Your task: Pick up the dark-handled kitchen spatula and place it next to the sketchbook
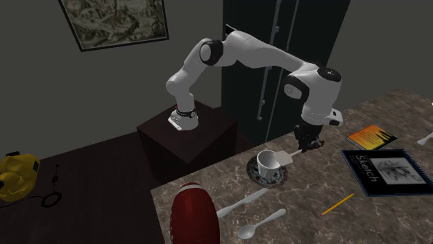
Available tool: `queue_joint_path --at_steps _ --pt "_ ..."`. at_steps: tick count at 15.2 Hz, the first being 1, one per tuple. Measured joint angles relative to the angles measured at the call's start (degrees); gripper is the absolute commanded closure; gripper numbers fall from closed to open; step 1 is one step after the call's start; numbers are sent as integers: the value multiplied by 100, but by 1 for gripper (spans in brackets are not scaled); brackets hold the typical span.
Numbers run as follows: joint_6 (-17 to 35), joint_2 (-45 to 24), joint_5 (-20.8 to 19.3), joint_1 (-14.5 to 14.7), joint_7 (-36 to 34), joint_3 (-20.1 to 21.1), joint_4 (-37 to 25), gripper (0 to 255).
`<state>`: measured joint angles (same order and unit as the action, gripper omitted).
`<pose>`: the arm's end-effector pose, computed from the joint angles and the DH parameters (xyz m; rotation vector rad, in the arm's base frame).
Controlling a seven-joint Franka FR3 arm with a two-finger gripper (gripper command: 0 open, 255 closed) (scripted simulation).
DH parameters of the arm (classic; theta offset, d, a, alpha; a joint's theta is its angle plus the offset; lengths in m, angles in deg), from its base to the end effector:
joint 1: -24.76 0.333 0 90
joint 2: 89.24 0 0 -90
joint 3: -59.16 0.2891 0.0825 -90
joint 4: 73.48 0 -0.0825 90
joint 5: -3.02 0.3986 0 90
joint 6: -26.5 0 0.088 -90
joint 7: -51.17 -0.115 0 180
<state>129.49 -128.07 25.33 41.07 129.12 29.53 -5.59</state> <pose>0.7311 -0.0409 0.3917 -2.6106 -1.6785 -0.0858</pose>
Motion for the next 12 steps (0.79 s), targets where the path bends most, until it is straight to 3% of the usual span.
queue_joint_path --at_steps 12 --pt "797 -161 137 73 149 66 570 255"
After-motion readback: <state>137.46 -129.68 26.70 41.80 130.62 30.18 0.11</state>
